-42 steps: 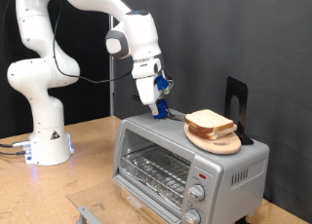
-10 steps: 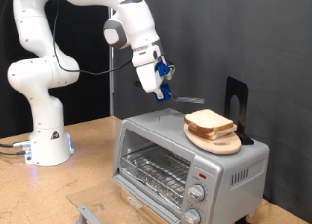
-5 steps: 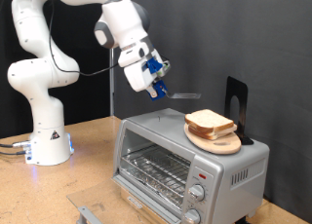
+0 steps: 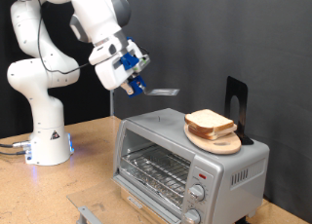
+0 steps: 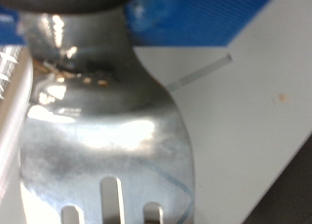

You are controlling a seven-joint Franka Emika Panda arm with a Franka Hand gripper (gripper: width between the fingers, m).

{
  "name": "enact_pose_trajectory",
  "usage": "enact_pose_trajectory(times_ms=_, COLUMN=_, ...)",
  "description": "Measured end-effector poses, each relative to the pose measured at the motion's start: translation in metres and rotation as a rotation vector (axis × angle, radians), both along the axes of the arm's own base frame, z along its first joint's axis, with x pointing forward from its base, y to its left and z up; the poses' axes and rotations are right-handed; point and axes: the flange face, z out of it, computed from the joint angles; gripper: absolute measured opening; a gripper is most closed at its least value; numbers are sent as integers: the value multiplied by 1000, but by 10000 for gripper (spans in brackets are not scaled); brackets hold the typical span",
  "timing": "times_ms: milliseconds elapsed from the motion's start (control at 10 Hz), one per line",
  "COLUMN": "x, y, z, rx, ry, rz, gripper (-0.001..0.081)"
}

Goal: Make a piece of toast with the oven

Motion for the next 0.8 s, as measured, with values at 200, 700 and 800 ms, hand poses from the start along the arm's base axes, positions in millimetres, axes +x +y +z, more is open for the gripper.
enact_pose_trajectory(times_ms=200, x=-8, y=-26, z=-1, rx=2, ry=34, rz=15, gripper=383)
enact_pose_trajectory(times_ms=700, x=-5, y=-38, z=3, rx=-23, ry=-4, rz=18, gripper=384)
enact_pose_trajectory(times_ms=800, x=0, y=-45, z=6, rx=-42, ry=-7, rz=15, gripper=384)
